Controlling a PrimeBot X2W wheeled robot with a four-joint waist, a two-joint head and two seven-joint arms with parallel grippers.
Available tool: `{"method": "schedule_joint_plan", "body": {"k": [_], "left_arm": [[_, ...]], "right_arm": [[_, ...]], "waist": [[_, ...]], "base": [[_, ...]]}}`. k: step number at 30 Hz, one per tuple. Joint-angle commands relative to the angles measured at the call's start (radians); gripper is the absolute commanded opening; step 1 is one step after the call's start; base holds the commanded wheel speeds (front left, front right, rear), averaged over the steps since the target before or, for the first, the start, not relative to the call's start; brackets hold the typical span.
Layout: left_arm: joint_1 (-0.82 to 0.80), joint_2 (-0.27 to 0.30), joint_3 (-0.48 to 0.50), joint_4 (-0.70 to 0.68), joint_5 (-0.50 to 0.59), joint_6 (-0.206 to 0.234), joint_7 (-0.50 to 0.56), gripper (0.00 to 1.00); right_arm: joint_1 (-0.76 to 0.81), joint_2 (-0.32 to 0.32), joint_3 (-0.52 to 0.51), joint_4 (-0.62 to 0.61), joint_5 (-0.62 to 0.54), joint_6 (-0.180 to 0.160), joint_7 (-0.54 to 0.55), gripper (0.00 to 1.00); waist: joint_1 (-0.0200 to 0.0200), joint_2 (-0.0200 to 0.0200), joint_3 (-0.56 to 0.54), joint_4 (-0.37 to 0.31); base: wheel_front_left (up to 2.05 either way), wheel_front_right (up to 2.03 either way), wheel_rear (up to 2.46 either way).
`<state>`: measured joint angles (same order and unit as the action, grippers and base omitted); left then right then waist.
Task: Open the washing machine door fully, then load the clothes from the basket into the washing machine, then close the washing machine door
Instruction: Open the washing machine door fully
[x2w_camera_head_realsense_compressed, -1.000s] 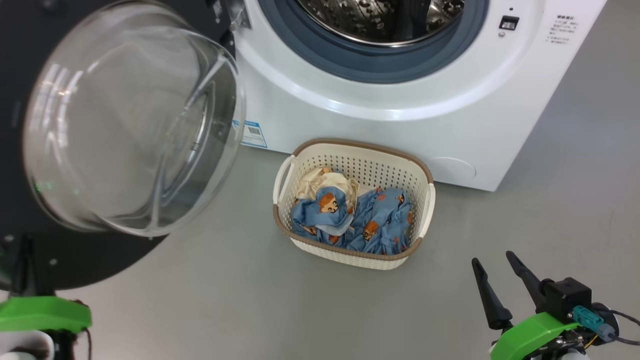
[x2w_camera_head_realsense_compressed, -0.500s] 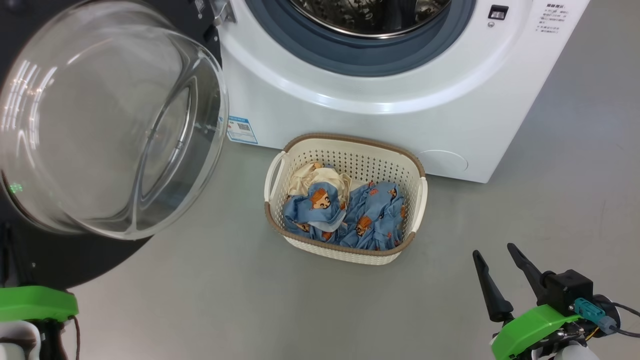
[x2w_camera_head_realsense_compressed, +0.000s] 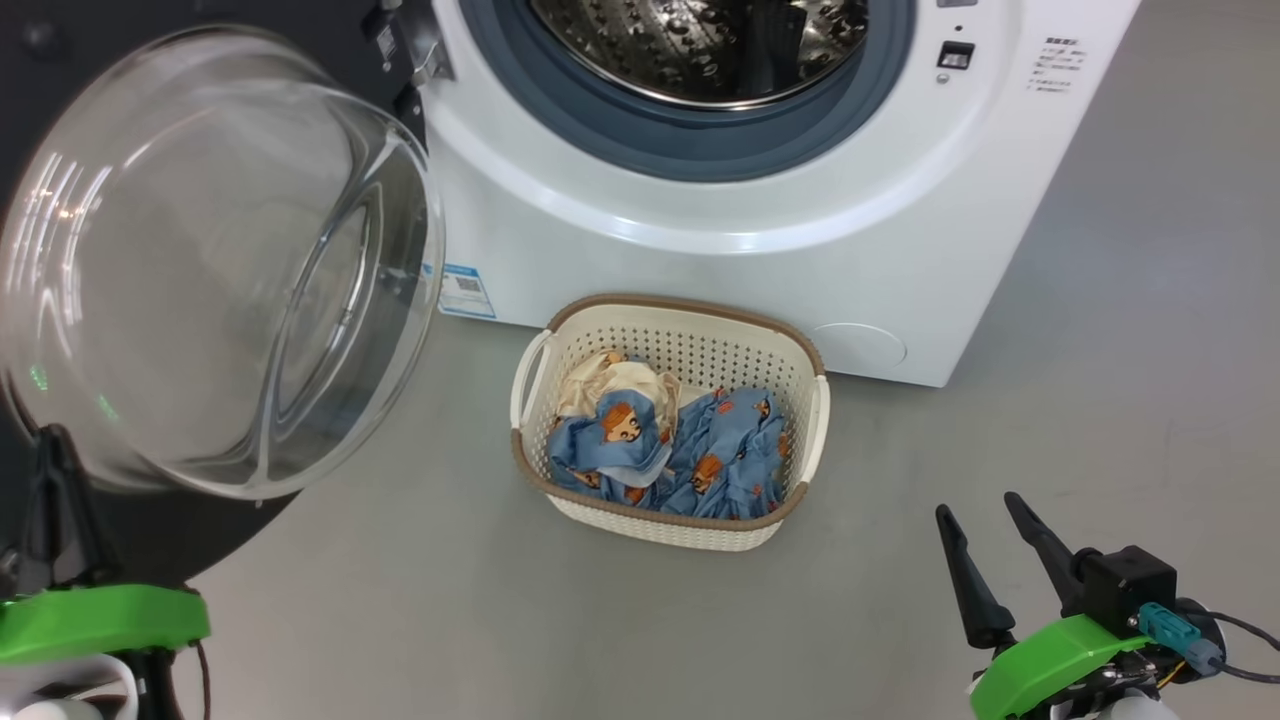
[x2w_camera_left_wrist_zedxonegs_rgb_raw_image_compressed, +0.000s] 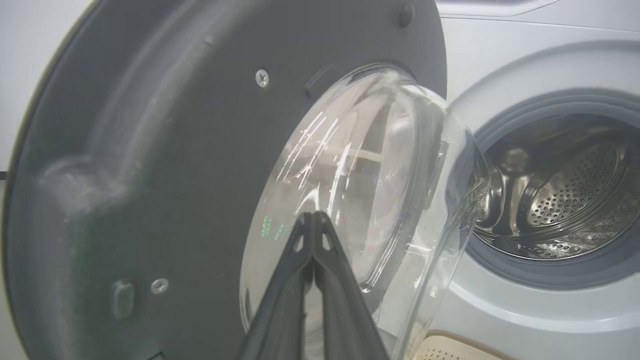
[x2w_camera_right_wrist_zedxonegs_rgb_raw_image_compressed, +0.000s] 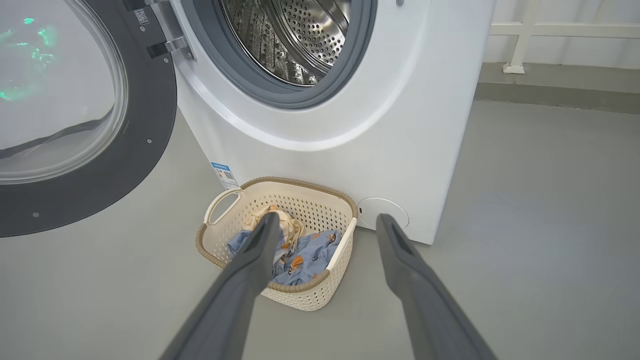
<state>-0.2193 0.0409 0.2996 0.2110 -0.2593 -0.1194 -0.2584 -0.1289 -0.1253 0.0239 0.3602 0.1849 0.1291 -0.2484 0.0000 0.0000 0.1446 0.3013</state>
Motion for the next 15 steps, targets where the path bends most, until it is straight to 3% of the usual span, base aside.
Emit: {"method": "schedule_joint_plan", "body": {"k": [1, 10, 12, 13, 14, 15], "left_arm": [[0.005, 0.026, 0.017, -0.049, 0.009, -0.002, -0.003, 0.0], [0.069, 0.013, -0.052, -0.172, -0.007, -0.008, -0.003, 0.0], [0.083, 0.012, -0.07, -0.185, -0.009, -0.008, -0.003, 0.38], [0.091, 0.012, -0.082, -0.192, -0.005, -0.008, -0.003, 0.84], [0.1, 0.012, -0.093, -0.194, -0.003, -0.009, -0.003, 1.0], [0.106, 0.011, -0.102, -0.199, -0.003, -0.009, -0.003, 1.0]], "right_arm": [[-0.002, 0.005, 0.022, -0.023, -0.003, 0.002, -0.009, 1.0], [0.003, 0.006, 0.024, -0.021, 0.001, 0.002, -0.012, 1.0], [0.005, 0.008, 0.023, -0.022, 0.003, 0.002, -0.013, 1.0], [0.005, 0.01, 0.022, -0.025, 0.002, 0.002, -0.013, 1.0], [0.007, 0.013, 0.022, -0.029, 0.001, 0.002, -0.013, 1.0], [0.009, 0.015, 0.021, -0.033, -0.001, 0.002, -0.013, 1.0]], "waist": [[0.0, 0.0, -0.01, -0.012], [0.0, 0.0, -0.039, -0.066], [0.0, 0.0, -0.043, -0.083], [0.0, 0.0, -0.045, -0.091], [0.0, 0.0, -0.047, -0.1], [0.0, 0.0, -0.049, -0.108]], "base": [[0.0, 0.0, 0.0], [0.0, 0.0, 0.0], [0.0, 0.0, 0.0], [0.0, 0.0, 0.0], [0.0, 0.0, 0.0], [0.0, 0.0, 0.0]]}}
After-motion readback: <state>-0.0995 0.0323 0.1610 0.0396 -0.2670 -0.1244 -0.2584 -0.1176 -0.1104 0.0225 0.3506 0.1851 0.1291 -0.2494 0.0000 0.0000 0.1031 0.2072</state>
